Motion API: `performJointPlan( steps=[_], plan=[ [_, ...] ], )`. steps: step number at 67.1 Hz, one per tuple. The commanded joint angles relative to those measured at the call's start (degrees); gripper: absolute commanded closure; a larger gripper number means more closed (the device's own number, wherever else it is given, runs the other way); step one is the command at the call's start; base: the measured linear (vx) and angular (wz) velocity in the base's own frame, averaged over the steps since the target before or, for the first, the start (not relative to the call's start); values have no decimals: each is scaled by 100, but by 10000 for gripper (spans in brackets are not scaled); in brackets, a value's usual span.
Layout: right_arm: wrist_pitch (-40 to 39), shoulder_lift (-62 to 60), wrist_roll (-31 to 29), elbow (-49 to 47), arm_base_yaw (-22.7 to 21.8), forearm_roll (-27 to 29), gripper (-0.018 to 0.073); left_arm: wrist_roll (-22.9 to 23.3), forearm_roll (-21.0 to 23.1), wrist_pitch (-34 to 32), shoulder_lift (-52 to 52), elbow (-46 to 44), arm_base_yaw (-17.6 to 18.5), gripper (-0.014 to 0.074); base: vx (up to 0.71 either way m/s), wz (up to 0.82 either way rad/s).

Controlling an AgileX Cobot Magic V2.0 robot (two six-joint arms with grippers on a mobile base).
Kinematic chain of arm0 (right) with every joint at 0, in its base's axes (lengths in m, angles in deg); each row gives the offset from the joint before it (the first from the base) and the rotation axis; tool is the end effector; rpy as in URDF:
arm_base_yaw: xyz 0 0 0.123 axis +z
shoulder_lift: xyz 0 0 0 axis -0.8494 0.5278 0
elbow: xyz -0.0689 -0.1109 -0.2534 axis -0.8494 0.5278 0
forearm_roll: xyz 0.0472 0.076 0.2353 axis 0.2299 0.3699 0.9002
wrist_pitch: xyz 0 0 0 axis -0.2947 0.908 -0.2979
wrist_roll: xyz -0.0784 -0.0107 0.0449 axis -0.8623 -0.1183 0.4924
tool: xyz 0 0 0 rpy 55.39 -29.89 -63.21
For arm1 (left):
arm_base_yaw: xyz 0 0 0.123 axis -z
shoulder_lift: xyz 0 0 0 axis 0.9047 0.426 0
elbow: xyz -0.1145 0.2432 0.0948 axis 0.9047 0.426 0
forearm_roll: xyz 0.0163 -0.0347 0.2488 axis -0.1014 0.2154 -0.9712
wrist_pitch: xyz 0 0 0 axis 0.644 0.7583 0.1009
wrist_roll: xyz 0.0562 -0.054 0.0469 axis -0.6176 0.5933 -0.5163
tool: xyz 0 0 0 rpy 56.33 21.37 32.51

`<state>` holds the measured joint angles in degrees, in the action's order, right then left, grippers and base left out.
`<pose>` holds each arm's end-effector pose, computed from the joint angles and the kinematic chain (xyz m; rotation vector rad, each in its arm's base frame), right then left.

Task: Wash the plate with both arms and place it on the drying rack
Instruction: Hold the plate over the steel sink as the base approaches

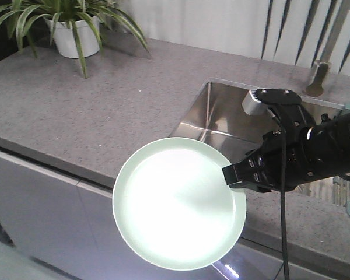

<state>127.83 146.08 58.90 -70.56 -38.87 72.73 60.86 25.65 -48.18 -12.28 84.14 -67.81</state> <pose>0.2372 0.1191 0.3077 -0.4893 2.5352 0.6468 0.0559 0.0029 0.2094 -0.0818 1.4582 -0.0048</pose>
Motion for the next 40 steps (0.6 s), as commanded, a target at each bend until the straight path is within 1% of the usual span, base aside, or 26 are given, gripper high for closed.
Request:
performJointPlan(
  steps=[1,20,40],
  plan=[
    [-196,-168,-36,-170,-8,170,561,26,43,-417,-76,-161,-4,603,11,-43],
    [-196,-168,-36,-170,-8,170,561,26,43,-417,-76,-161,-4,603,10,-37],
    [-196,-168,-36,-170,-8,170,561,26,43,-417,-76,-161,-4,603,10,-19]
  ],
)
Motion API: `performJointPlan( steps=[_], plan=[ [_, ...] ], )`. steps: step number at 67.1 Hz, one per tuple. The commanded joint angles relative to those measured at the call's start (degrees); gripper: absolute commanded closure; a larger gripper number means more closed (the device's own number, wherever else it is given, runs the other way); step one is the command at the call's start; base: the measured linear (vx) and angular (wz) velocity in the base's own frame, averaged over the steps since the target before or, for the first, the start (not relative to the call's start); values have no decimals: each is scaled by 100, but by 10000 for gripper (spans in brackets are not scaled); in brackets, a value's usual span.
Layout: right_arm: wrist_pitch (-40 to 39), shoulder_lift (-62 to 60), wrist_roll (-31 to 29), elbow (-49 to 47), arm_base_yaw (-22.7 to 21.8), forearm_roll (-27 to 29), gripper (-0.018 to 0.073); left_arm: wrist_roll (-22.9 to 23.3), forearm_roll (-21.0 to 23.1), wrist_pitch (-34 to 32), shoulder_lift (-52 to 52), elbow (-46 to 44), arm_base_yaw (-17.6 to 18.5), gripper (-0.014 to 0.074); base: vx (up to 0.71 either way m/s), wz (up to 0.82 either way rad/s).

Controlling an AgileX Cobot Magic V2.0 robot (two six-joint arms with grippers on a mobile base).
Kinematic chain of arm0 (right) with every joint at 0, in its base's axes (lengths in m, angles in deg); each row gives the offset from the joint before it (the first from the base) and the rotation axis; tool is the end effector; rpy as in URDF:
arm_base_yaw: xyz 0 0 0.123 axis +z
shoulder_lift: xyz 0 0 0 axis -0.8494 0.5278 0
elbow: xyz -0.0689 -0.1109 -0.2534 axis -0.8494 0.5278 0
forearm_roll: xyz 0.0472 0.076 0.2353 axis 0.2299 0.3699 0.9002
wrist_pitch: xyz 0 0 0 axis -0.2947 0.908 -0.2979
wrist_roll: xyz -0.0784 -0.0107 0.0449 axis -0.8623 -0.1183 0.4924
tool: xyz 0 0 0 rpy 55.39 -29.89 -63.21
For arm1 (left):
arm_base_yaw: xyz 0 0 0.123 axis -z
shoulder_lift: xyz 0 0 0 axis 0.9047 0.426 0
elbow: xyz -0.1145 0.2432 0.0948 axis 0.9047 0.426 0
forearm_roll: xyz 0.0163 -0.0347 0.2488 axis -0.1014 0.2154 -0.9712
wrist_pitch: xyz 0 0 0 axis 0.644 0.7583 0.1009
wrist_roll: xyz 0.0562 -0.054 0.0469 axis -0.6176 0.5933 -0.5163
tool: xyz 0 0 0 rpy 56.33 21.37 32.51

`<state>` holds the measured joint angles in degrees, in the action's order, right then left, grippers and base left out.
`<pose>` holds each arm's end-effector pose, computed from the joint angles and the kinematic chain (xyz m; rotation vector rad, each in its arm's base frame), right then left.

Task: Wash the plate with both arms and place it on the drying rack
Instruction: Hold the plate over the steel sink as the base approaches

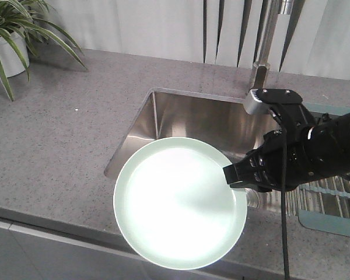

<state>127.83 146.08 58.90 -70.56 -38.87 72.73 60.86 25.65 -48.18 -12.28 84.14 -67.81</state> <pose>0.2372 0.1191 0.3077 -0.4893 2.5352 0.6468 0.0559 0.0029 0.2094 -0.0818 1.4582 -0.0048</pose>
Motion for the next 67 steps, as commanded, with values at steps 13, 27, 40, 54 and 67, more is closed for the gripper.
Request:
performJointPlan(
  steps=[13,27,40,54,67],
  plan=[
    [-196,-168,-36,-170,-8,170,561,26,43,-417,-76,-161,-4,603,10,-8],
    [-196,-168,-36,-170,-8,170,561,26,43,-417,-76,-161,-4,603,9,-15],
    [-196,-168,-36,-170,-8,170,561,26,43,-417,-76,-161,-4,603,8,-19],
    [-196,-168,-36,-170,-8,170,561,26,43,-417,-76,-161,-4,603,6,-17],
    [-196,-168,-36,-170,-8,170,561,26,43,-417,-76,-161,-4,603,5,-14]
  ],
)
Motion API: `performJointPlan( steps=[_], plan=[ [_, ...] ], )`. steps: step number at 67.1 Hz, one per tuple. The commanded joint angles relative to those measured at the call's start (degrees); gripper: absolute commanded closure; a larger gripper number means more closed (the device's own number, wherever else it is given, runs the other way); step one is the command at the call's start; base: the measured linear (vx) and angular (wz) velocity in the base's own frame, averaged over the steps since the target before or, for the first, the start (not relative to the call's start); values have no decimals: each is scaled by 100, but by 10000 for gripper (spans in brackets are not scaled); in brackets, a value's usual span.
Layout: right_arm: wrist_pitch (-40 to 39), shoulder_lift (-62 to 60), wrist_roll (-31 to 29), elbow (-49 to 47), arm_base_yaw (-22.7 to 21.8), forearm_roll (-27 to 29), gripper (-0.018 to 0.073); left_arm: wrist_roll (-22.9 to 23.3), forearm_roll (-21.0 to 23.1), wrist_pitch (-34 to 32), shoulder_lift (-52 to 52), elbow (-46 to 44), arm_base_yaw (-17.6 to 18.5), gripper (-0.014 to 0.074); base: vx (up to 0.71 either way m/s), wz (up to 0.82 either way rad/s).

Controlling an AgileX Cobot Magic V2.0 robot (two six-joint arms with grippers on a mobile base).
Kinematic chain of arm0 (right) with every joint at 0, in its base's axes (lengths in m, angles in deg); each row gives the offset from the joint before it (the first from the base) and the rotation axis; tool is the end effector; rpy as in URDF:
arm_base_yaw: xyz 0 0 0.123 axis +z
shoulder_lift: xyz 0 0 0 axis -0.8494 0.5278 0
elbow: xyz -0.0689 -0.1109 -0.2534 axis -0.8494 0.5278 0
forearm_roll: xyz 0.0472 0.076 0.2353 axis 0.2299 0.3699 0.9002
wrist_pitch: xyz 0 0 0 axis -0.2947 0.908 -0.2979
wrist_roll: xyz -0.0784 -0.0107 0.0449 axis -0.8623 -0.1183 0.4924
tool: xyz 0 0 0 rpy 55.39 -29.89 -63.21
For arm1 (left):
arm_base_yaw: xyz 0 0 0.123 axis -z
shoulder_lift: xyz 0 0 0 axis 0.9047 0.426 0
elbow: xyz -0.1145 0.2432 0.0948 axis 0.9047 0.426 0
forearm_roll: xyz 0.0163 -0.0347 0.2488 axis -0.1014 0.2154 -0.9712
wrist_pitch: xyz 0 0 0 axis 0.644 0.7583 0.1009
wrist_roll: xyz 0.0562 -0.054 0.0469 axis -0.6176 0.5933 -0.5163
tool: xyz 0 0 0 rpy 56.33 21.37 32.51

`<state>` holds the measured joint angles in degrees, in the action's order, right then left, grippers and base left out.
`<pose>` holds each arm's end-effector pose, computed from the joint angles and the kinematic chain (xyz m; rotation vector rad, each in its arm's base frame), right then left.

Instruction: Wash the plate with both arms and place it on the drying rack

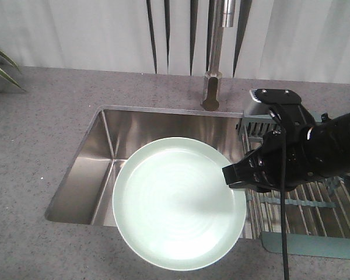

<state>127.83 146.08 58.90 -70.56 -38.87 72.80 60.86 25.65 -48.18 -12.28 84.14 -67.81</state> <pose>0.2372 0.1192 0.3078 -0.4885 2.5351 0.6482 0.0559 0.0029 0.2094 -0.0818 1.4582 -0.0048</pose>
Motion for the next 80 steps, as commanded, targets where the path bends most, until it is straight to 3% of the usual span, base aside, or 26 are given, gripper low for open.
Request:
performJointPlan(
  steps=[1,80],
  plan=[
    [-196,-168,-36,-170,-8,163,561,26,43,-417,-76,-161,-4,603,5,-13],
    [-196,-168,-36,-170,-8,163,561,26,43,-417,-76,-161,-4,603,4,-8]
  ],
)
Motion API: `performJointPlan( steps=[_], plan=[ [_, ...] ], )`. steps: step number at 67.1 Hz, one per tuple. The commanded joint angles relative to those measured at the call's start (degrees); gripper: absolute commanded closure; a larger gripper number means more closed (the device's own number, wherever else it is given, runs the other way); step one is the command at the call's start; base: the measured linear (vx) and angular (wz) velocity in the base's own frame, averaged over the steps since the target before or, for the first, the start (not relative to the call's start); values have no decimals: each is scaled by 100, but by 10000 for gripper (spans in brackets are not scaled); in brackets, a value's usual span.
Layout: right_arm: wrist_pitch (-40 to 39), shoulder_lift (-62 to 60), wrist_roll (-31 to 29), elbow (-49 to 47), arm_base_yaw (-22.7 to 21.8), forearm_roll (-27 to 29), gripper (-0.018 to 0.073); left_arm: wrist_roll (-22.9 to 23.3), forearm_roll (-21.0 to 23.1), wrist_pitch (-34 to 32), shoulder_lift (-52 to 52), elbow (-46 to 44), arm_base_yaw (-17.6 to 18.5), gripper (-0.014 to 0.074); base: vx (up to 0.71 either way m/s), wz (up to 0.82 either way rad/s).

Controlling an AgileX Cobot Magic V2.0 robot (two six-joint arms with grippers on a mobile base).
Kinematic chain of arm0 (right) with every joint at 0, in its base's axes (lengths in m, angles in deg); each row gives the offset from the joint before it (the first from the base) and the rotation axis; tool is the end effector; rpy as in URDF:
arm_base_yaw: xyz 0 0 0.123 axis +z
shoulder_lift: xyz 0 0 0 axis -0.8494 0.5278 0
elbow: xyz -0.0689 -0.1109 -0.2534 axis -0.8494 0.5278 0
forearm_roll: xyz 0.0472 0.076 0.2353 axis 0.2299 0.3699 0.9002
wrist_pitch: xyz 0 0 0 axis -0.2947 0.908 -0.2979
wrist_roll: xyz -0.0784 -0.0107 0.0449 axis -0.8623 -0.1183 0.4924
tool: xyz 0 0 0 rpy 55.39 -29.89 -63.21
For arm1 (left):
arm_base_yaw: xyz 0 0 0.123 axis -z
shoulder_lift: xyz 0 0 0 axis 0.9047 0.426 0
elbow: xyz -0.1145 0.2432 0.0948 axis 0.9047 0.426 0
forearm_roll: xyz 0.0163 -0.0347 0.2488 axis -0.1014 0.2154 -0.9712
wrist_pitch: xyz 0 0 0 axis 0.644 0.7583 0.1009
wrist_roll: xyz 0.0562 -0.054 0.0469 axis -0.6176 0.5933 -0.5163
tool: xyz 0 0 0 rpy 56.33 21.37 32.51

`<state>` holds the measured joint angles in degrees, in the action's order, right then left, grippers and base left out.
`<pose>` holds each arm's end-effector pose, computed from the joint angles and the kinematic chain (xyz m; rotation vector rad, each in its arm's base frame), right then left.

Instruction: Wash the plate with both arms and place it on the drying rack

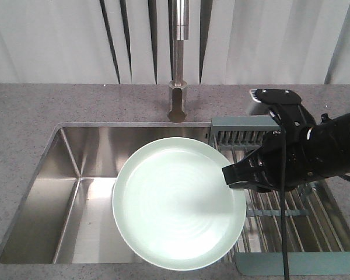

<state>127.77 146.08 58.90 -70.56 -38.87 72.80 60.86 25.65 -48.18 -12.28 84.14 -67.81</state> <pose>0.2372 0.1192 0.3078 -0.4879 2.5342 0.6480 0.0559 0.0029 0.2094 -0.0818 1.4582 -0.0048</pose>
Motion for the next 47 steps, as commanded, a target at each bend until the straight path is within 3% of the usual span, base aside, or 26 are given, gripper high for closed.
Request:
performJointPlan(
  steps=[1,47],
  plan=[
    [-190,-168,-36,-170,-8,163,561,26,43,-417,-76,-161,-4,603,1,-5],
    [-190,-168,-36,-170,-8,163,561,26,43,-417,-76,-161,-4,603,2,-1]
  ],
)
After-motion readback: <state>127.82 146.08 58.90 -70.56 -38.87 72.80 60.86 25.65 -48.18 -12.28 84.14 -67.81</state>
